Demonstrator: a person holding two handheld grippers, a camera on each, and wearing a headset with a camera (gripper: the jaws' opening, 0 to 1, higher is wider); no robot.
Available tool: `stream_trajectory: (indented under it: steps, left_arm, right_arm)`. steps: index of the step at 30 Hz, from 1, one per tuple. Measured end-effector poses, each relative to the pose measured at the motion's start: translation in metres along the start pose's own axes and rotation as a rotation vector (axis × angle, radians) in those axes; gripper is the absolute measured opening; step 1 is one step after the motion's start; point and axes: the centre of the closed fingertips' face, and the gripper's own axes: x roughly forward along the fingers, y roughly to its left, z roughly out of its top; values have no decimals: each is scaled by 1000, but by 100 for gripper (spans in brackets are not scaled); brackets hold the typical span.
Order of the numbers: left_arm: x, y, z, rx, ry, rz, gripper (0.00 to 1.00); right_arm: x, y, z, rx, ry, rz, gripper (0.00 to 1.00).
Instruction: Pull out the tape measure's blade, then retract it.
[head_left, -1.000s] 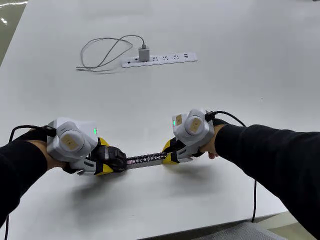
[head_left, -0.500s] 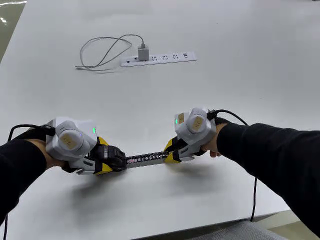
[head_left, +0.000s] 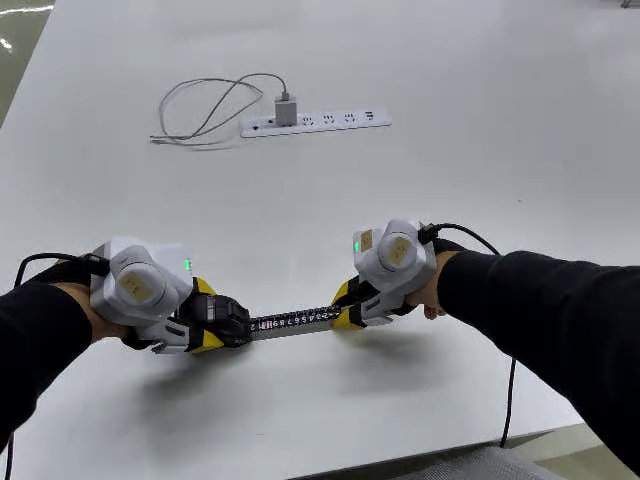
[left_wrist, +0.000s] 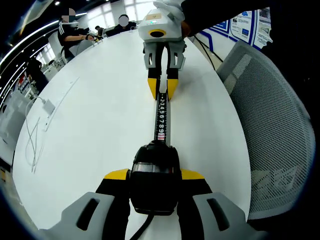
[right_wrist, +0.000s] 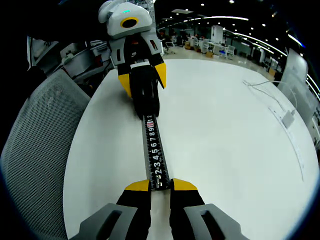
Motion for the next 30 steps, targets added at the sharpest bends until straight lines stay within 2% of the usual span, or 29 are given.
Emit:
stream_trajectory:
  steps: [30]
  left_arm:
    - [0, 0, 0, 0, 0, -2, 31]
  right_arm:
    - [-7, -2, -10, 11, -1, -5, 10]
